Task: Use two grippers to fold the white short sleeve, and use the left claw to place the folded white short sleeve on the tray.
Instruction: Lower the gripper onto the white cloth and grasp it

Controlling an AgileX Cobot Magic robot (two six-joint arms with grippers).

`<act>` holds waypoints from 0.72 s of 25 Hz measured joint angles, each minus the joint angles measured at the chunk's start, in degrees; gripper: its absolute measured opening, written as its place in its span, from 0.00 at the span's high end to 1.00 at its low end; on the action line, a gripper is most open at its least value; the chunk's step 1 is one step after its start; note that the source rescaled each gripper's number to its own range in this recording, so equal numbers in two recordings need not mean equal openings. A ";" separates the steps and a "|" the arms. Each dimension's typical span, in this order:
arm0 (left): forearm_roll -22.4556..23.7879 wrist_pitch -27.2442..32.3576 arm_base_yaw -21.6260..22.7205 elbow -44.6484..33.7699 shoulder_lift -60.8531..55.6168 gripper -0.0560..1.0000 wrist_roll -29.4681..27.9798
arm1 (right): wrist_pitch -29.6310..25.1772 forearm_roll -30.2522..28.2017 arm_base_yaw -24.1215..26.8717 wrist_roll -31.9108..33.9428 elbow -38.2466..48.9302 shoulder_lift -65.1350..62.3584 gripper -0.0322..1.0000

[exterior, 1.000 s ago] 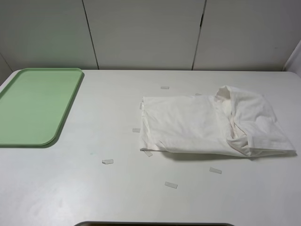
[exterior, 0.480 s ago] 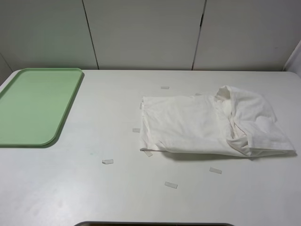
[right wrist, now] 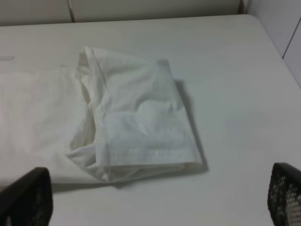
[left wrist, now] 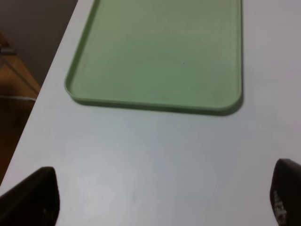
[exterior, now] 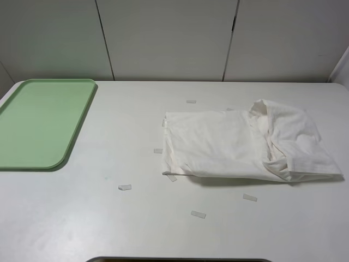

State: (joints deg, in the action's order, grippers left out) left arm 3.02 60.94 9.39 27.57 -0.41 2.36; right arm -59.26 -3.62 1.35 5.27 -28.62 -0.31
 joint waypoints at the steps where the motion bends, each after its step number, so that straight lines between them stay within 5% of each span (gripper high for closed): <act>1: 0.00 0.15 0.00 0.14 0.00 0.12 0.00 | 0.00 0.00 0.00 0.00 0.00 0.00 0.00; 11: -0.29 4.57 0.00 10.42 19.97 0.12 0.00 | 0.00 0.00 0.00 0.00 0.00 0.00 0.00; 18: -8.01 -5.03 -5.19 15.29 42.08 0.12 -0.14 | 0.05 0.00 0.00 0.00 0.00 0.00 0.00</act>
State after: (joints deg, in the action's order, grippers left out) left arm -4.98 55.91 4.20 42.87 41.67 2.22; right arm -59.21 -3.62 1.35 5.27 -28.62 -0.31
